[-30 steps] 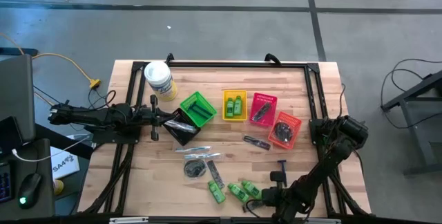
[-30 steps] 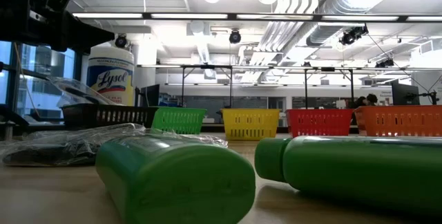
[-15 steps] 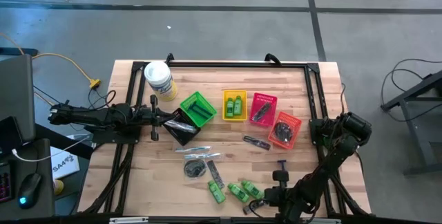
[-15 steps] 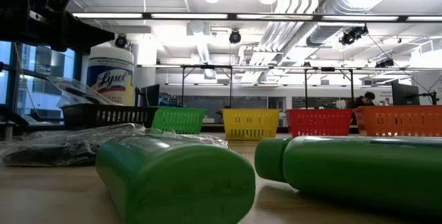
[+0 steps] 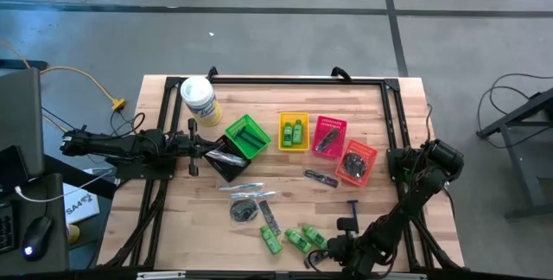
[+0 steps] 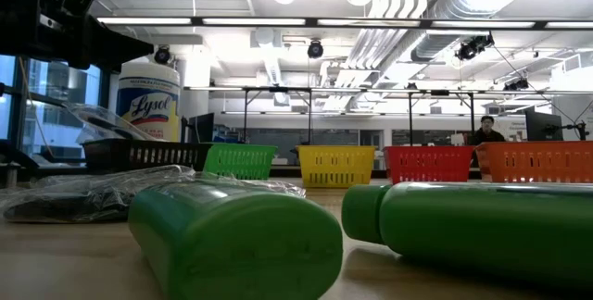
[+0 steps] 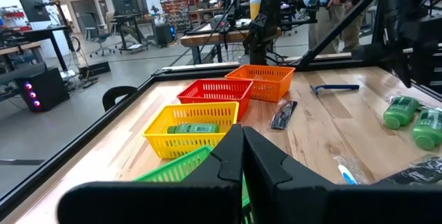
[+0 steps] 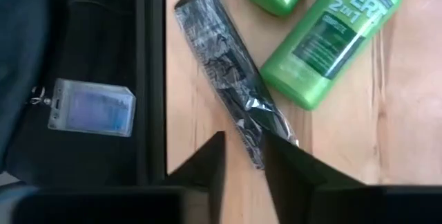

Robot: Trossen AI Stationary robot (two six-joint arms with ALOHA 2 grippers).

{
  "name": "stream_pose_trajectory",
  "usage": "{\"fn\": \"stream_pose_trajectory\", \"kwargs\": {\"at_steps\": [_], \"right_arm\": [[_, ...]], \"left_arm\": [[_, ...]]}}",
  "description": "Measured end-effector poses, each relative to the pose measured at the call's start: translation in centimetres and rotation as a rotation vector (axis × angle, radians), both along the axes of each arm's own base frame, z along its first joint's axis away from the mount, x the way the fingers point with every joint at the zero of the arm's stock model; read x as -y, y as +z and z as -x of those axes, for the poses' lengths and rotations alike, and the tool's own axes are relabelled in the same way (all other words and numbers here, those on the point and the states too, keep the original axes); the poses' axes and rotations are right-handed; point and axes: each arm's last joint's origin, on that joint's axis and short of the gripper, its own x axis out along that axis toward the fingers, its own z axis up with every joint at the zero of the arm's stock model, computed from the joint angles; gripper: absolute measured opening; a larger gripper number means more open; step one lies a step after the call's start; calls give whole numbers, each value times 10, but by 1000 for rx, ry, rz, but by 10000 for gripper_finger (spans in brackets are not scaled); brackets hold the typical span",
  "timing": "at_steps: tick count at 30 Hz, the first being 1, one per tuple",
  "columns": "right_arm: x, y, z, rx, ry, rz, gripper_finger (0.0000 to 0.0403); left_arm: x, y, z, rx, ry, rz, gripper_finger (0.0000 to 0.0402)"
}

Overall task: Pick & Place Travel size toiletries
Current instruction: Put the bottom black hair comb into the red bin

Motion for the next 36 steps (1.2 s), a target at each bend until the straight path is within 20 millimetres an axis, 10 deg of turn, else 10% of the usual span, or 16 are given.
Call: {"fn": "stream_pose_trajectory", "kwargs": {"at_steps": [10,36], "right_arm": [[8,-10,5,-19,17,71,161],[12,-27,-1,-78,-8,113,34]], "left_arm": [[0,0,0,-1,0,0,0],[0,0,0,-2,0,0,0]]}}
